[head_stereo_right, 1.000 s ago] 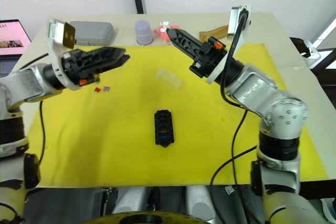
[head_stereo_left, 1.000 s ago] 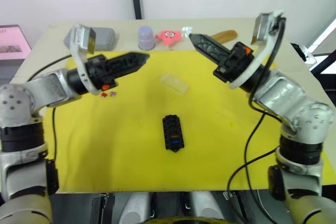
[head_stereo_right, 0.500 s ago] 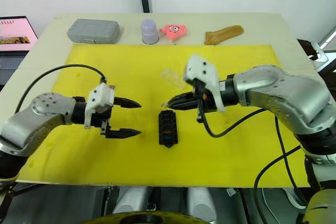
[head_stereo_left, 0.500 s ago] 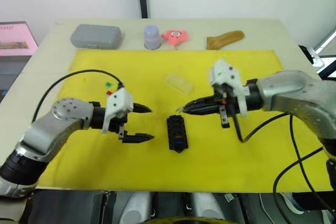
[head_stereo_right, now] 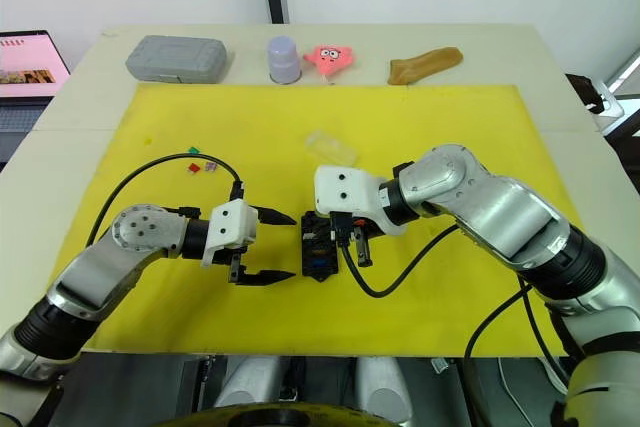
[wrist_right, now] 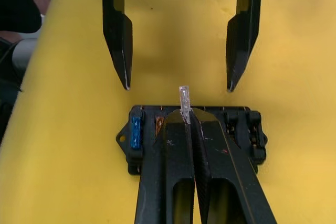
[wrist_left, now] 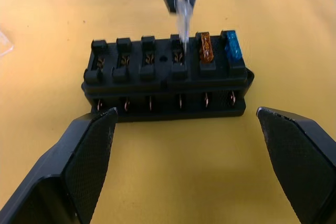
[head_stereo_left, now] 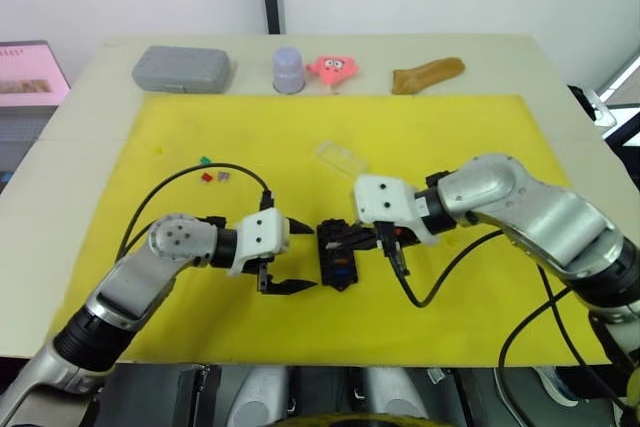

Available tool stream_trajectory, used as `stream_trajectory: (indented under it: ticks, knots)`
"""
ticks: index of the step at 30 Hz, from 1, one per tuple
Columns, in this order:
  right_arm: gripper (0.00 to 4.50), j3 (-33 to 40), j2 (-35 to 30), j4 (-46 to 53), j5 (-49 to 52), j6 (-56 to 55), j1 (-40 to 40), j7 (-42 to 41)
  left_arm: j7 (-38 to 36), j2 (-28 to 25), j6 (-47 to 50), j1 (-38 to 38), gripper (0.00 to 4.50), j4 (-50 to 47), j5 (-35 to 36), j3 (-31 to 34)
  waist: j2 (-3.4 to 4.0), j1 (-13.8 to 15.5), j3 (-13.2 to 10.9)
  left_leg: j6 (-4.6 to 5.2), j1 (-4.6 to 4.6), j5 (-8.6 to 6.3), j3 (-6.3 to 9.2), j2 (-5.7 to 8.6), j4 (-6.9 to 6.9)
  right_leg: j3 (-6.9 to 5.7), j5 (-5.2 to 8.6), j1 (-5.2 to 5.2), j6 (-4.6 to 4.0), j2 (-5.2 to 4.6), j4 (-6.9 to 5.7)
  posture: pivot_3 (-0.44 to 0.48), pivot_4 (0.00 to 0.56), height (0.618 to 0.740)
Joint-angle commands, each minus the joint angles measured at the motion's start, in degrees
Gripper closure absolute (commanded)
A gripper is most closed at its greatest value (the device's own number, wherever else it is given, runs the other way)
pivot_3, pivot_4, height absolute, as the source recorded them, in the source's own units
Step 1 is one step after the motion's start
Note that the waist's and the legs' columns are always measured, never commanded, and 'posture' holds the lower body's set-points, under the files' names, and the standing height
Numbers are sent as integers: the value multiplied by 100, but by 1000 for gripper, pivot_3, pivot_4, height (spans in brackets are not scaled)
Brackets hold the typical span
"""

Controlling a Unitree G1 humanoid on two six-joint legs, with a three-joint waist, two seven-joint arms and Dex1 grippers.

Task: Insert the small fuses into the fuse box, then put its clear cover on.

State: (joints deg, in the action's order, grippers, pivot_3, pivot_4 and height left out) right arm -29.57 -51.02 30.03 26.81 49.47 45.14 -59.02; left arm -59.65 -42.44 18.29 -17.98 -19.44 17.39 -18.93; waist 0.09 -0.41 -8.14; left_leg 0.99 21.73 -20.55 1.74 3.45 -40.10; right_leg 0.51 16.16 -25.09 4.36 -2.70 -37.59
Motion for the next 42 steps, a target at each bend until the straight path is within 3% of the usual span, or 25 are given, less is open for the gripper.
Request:
stream_trajectory:
  ticks: [1,42]
  knots:
    - [4500,11,-6,223,-194,63,44,-98,2,71,16,-37,38,-141,-22,121,0,-2,0,0,0,0,0,0,0,0,0,0,0,0,0,0,150,740]
    - [4500,-85,223,-86,-1099,26,-168,-473,-142,296,161,-243,38,-58,-173,178,0,-22,0,-1,-3,0,0,1,-3,-1,0,-3,0,0,-12,0,150,740]
